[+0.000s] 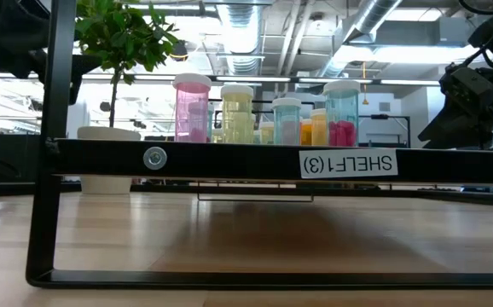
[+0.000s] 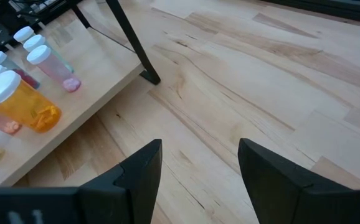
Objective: Pick and place medicine bottles onto shelf by color
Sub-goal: Return to Home Position
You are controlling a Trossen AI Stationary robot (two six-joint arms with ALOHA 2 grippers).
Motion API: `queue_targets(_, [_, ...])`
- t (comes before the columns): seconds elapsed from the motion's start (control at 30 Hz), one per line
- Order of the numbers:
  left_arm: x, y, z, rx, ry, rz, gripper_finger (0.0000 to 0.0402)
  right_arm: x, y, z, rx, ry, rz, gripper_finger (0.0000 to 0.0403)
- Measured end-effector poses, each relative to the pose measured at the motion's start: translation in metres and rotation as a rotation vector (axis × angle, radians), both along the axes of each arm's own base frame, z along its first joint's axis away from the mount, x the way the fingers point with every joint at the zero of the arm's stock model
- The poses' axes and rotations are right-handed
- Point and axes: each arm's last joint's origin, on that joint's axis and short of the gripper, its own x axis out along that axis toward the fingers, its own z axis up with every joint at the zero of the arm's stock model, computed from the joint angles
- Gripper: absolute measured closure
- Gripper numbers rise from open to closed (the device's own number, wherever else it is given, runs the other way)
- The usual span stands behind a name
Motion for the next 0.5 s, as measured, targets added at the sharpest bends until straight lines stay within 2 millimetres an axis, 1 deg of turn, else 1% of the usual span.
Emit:
queue_targets(0.13, [0.0000,0.0003,0.0001,0.128,-0.005,0.016,0.0197,0.0000,0.0000,0.0000,0.000,0.000,0.000,0.0168])
queue_targets(0.23, [0.0000,0.0003,0.0001,0.190,-0.007,0.016,0.0197,0.0000,0.0000,0.0000,0.000,0.001,0.000,0.0168])
queue_targets(0.5, [0.0000,0.0003,0.0000,0.178,-0.007,0.014,0.0197,0.0000,0.0000,0.0000,0.000,0.000,0.000,0.0168])
